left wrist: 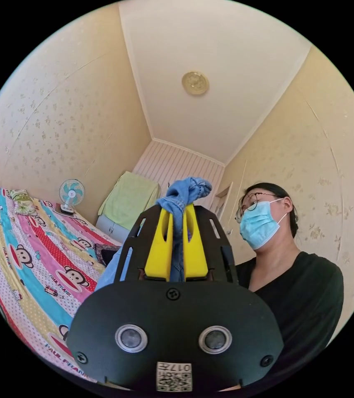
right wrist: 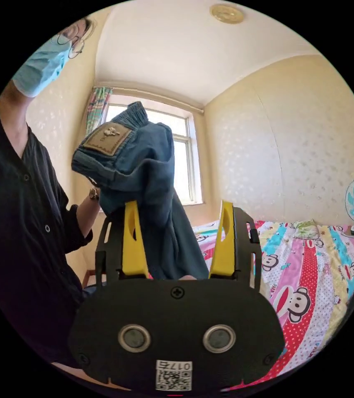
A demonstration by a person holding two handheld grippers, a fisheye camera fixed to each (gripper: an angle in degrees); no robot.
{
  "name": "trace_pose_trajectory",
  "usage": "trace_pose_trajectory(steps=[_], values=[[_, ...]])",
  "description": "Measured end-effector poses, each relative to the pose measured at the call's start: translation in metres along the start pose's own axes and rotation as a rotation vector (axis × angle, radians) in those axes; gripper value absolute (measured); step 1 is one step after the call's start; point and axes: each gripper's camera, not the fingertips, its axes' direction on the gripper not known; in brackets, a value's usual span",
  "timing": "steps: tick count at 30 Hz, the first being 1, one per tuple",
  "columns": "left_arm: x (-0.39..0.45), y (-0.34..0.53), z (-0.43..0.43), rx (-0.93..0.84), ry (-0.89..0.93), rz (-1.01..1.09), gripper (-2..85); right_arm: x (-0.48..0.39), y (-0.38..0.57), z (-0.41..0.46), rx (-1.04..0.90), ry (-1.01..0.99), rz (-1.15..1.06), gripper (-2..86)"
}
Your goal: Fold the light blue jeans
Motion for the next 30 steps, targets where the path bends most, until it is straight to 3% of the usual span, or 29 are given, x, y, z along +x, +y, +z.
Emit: trace_pose_trajectory(steps=[1,3,5,8,11,18,25,27,30], values=[[-0.007,-0.006,0.000,-0.019,-0.009,-0.019,3.7,-0.003,-0.009,0.003,0.035,-0.019,-0.029,22.0],[-0.027,-0.012,-0.001,-0.060,-0.032,-0.096,4.3,-0.008,-0.044,0.018,0.073,-0.073,-0.118,8.2],[-0.056,-0.013,-0.007,-0.112,-0.096,-0.226,6.3,-0.001,-0.067,0.031,0.101,-0.086,-0.109,4.6],[-0.106,0.003,-0.033,-0.114,-0.122,-0.425,15.7,0.034,-0.101,0.068,-0.027,-0.063,0.048,3.8],[-0.130,0.036,-0.058,-0.033,-0.048,-0.526,18.1,0.040,-0.126,0.100,-0.098,0.017,0.036,3.5],[-0.107,0.084,-0.091,0.041,-0.352,-0.484,17.3,0.032,-0.211,0.161,-0.156,0.285,-0.019,3.5],[-0.082,0.061,-0.006,-0.225,-0.252,-0.291,18.0,0.007,-0.307,0.202,-0.085,0.468,-0.095,3.8],[-0.079,0.051,0.014,-0.215,-0.250,-0.259,19.8,-0.009,-0.334,0.217,-0.048,0.548,-0.129,3.9],[-0.071,0.029,0.029,-0.063,-0.314,-0.210,21.7,-0.030,-0.356,0.236,-0.017,0.588,-0.187,3.8]])
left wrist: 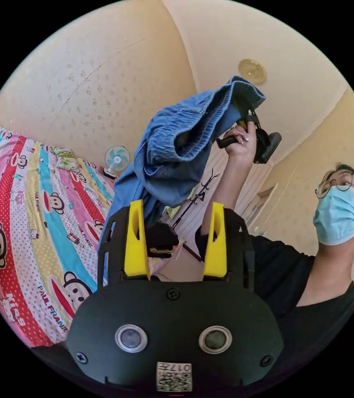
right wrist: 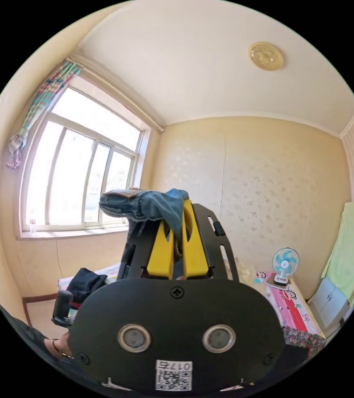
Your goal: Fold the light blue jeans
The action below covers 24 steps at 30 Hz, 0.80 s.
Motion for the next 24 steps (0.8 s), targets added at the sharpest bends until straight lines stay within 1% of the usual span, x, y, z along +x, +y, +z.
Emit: trace_pose_trajectory(steps=[3,4,5,6,8,9,10,12,13,15,17,20,22,24], values=[[0.018,-0.023,-0.004,0.213,-0.105,0.026,21.0,-0.024,-0.015,0.005,-0.004,0.054,-0.080,3.7],[0.024,-0.031,-0.006,0.284,-0.134,0.034,18.9,-0.027,-0.017,0.006,-0.008,0.061,-0.098,3.7],[0.028,-0.036,-0.006,0.313,-0.140,0.044,17.8,-0.032,-0.021,0.007,-0.017,0.068,-0.129,3.7],[0.034,-0.046,-0.006,0.343,-0.136,0.063,14.7,-0.033,-0.023,0.009,-0.025,0.061,-0.141,3.7],[0.039,-0.062,-0.006,0.357,-0.143,0.016,7.9,-0.028,-0.026,0.009,-0.038,0.044,-0.154,3.8],[0.040,-0.071,-0.011,0.373,-0.109,0.001,5.0,-0.021,-0.028,0.010,-0.062,0.025,-0.167,3.9],[0.042,-0.080,-0.021,0.405,-0.050,0.006,4.6,-0.016,-0.028,0.010,-0.077,0.009,-0.175,4.0],[0.049,-0.093,-0.045,0.485,0.010,0.028,4.3,0.008,-0.027,0.013,-0.162,-0.131,-0.228,4.4],[0.059,-0.104,-0.061,0.523,0.036,0.082,4.2,0.014,-0.025,0.014,-0.190,-0.183,-0.244,4.5],[0.077,-0.124,-0.080,0.519,0.026,0.151,4.2,0.040,-0.011,0.026,-0.315,-0.404,-0.269,5.6],[0.095,-0.144,-0.085,0.468,-0.002,0.195,4.1,0.057,0.006,0.040,-0.364,-0.535,-0.235,6.4],[0.118,-0.161,-0.078,0.393,0.009,0.265,4.1,0.081,0.041,0.069,-0.361,-0.677,-0.152,7.7],[0.129,-0.163,-0.072,0.363,-0.067,0.314,4.2,0.099,0.059,0.085,-0.356,-0.803,-0.080,9.0],[0.129,-0.159,-0.074,0.357,-0.123,0.316,4.1,0.126,0.078,0.104,-0.339,-1.008,0.022,10.1]])
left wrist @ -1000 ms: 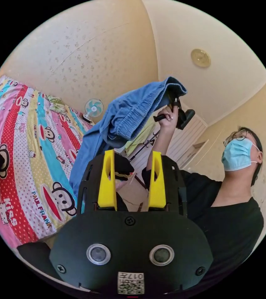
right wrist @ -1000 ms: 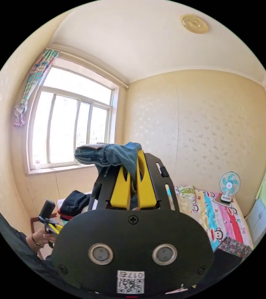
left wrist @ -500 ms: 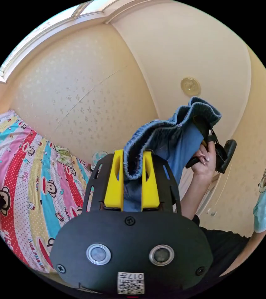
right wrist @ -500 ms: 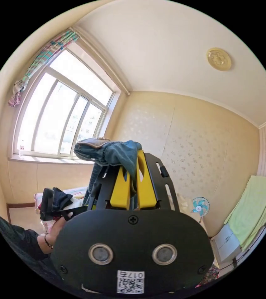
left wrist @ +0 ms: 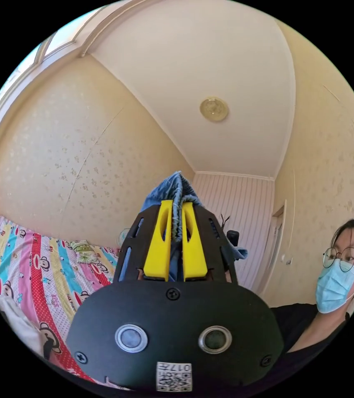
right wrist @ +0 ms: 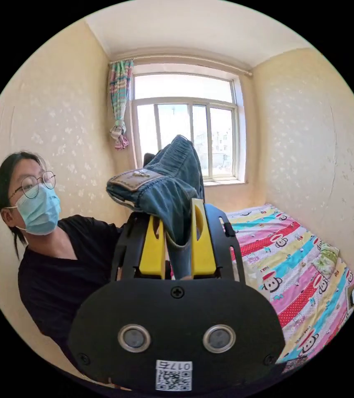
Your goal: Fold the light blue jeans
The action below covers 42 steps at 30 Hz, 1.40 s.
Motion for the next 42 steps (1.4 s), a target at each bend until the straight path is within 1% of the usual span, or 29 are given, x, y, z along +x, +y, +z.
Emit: trace_pose_trajectory(steps=[2,5,7,10,11,12,14,15,17,21,22,23,24,25,26,27,29,32,34,36,38,39,42], values=[[-0.005,0.005,-0.007,0.002,-0.015,-0.017,4.1,0.019,0.011,-0.009,0.065,-0.068,0.034,9.1],[-0.018,0.012,-0.018,0.017,0.049,-0.055,4.1,0.038,0.023,-0.020,0.149,-0.022,0.086,4.0],[-0.025,0.014,-0.022,0.008,0.126,-0.073,4.1,0.043,0.025,-0.024,0.175,-0.022,0.084,2.9],[-0.024,0.010,-0.023,-0.017,0.220,-0.079,4.1,0.036,0.021,-0.027,0.198,-0.091,0.032,4.1],[-0.022,0.009,-0.022,-0.020,0.223,-0.079,4.1,0.027,0.021,-0.024,0.193,-0.086,-0.022,6.8],[-0.015,0.010,-0.022,-0.022,0.212,-0.073,4.1,0.014,0.023,-0.017,0.176,-0.063,-0.086,11.3],[-0.003,0.011,-0.023,-0.011,0.163,-0.050,4.1,-0.008,0.036,-0.001,0.133,0.002,-0.198,14.0],[0.004,0.012,-0.026,0.006,0.142,-0.029,4.1,-0.024,0.050,0.013,0.113,0.058,-0.272,14.2],[0.013,0.012,-0.030,0.023,0.152,-0.007,4.1,-0.047,0.075,0.037,0.124,0.170,-0.337,14.5],[0.028,0.013,-0.031,0.035,0.166,-0.007,4.1,-0.103,0.106,0.091,0.202,0.315,-0.393,15.0],[0.032,0.014,-0.029,0.030,0.167,-0.008,4.1,-0.110,0.106,0.097,0.209,0.342,-0.401,15.0],[0.034,0.014,-0.028,0.025,0.170,-0.008,4.1,-0.123,0.104,0.110,0.198,0.410,-0.418,15.1],[0.037,0.015,-0.025,0.015,0.184,-0.010,4.1,-0.131,0.099,0.124,0.159,0.466,-0.431,14.1],[0.040,0.017,-0.024,0.007,0.198,-0.015,4.1,-0.132,0.095,0.130,0.131,0.479,-0.430,13.6],[0.041,0.018,-0.025,0.005,0.202,-0.018,4.1,-0.131,0.087,0.139,0.068,0.482,-0.425,8.4],[0.043,0.019,-0.027,-0.001,0.200,-0.026,4.1,-0.131,0.081,0.140,0.043,0.502,-0.428,4.9],[0.043,0.019,-0.036,0.000,0.169,-0.029,4.2,-0.131,0.070,0.123,0.095,0.560,-0.410,3.0],[0.037,0.016,-0.062,-0.009,0.031,-0.046,4.4,-0.127,0.041,0.063,0.283,0.627,-0.279,2.0],[0.024,0.014,-0.078,-0.078,-0.045,-0.062,4.7,-0.124,0.018,0.032,0.359,0.652,-0.225,1.7],[0.016,0.016,-0.082,-0.141,-0.015,-0.053,5.1,-0.128,-0.011,0.005,0.425,0.699,-0.200,1.4],[0.009,0.024,-0.083,-0.204,0.040,-0.040,6.4,-0.134,-0.033,-0.009,0.446,0.705,-0.174,1.4],[0.008,0.033,-0.084,-0.224,0.054,-0.029,8.6,-0.141,-0.046,-0.015,0.449,0.727,-0.155,1.4],[0.012,0.068,-0.095,-0.181,0.002,-0.019,15.9,-0.164,-0.069,-0.025,0.494,0.809,-0.170,1.4]])
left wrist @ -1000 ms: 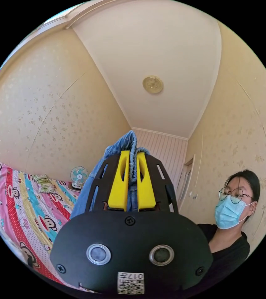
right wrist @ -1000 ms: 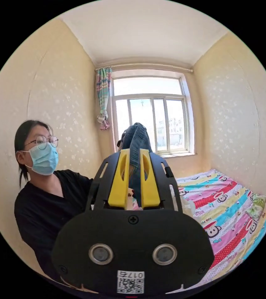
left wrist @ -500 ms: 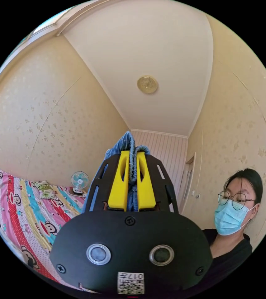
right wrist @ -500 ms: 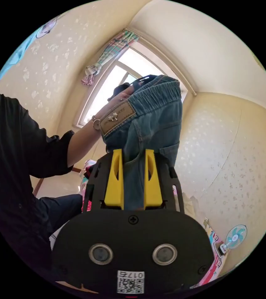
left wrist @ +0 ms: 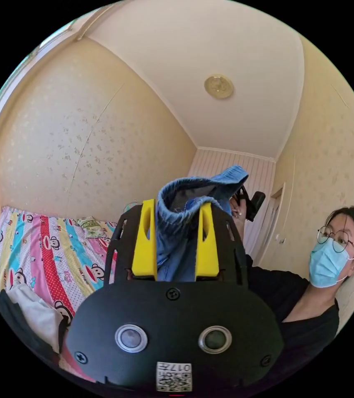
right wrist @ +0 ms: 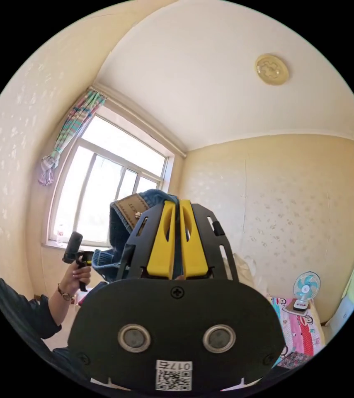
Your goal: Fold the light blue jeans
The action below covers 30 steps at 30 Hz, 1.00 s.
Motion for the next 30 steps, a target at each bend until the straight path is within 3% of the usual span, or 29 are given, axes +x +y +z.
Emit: trace_pose_trajectory(steps=[10,19,24,26,30], values=[[0.030,0.131,0.007,0.175,0.174,-0.126,18.1,-0.036,-0.083,-0.023,0.045,0.210,-0.047,1.4],[0.090,0.105,0.042,0.114,0.341,-0.145,19.6,-0.065,-0.117,-0.039,0.085,0.350,-0.062,1.4],[0.093,0.058,0.006,0.272,0.221,-0.227,6.2,-0.055,-0.132,-0.070,0.049,0.286,-0.029,1.5],[0.096,0.035,-0.025,0.352,0.193,-0.212,6.0,-0.043,-0.139,-0.092,0.042,0.223,-0.022,1.4],[0.151,-0.026,-0.088,0.521,0.068,0.010,5.8,-0.020,-0.159,-0.137,0.014,-0.025,-0.004,1.4]])
